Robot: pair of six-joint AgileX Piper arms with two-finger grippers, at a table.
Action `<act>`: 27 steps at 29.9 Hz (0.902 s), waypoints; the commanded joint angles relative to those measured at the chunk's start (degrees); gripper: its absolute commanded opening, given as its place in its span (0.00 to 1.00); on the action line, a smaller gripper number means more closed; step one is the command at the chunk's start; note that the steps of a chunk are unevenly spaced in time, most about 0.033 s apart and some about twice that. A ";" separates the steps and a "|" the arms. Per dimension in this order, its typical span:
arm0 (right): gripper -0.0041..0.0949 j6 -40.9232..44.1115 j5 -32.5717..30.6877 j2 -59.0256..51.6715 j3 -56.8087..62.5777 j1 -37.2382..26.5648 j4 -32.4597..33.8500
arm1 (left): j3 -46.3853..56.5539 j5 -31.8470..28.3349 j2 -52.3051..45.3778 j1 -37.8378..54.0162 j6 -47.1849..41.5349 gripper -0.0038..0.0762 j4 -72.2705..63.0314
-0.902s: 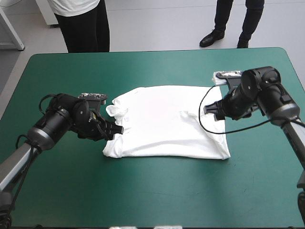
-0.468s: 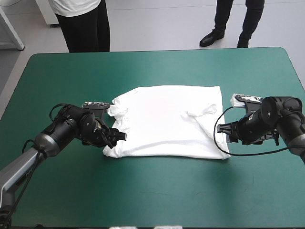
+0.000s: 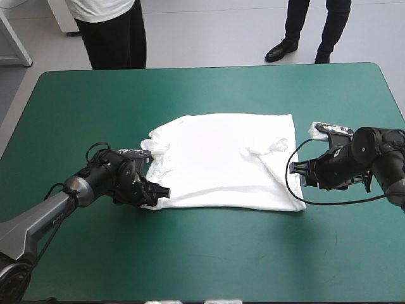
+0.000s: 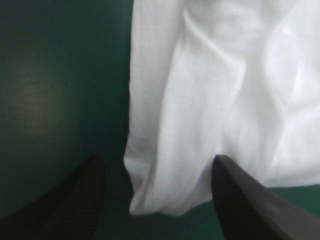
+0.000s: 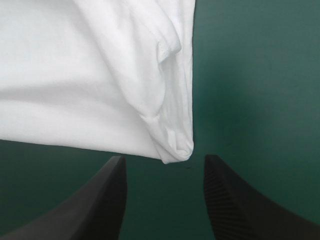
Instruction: Fold the cloth
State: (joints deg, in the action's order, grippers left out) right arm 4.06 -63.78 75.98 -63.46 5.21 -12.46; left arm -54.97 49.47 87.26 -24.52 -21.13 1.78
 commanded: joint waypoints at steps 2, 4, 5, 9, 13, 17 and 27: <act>0.48 -1.41 0.58 -1.61 -1.27 -0.58 -0.69 | -0.79 -3.12 0.20 -0.34 -0.68 0.53 0.00; 0.48 -1.49 0.34 -1.61 -1.27 -0.58 -0.69 | -0.64 -3.58 1.97 -0.34 -0.68 0.48 0.00; 0.48 -1.68 0.34 -1.61 -1.27 -0.58 -0.69 | -0.64 -3.73 2.88 -0.34 -0.68 0.45 -0.12; 0.48 -2.03 -0.48 -1.61 -1.27 -0.58 -0.69 | -0.30 -3.34 5.74 -0.34 -0.56 0.34 -0.35; 0.49 -2.88 -1.44 -1.61 -1.27 -0.47 -0.69 | -0.30 -3.87 5.99 -0.34 -0.56 0.07 -0.38; 0.49 -3.14 1.61 -1.61 -1.27 -0.47 -0.58 | -0.30 -4.07 5.99 -0.34 -0.56 0.04 -0.59; 0.49 2.58 4.58 2.53 -1.14 9.00 10.96 | -0.30 -4.20 5.99 -0.34 -0.56 0.04 -0.69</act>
State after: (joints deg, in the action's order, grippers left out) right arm 3.85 -62.19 78.81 -63.33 11.25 -4.21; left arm -55.61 46.64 92.36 -24.71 -21.15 -0.36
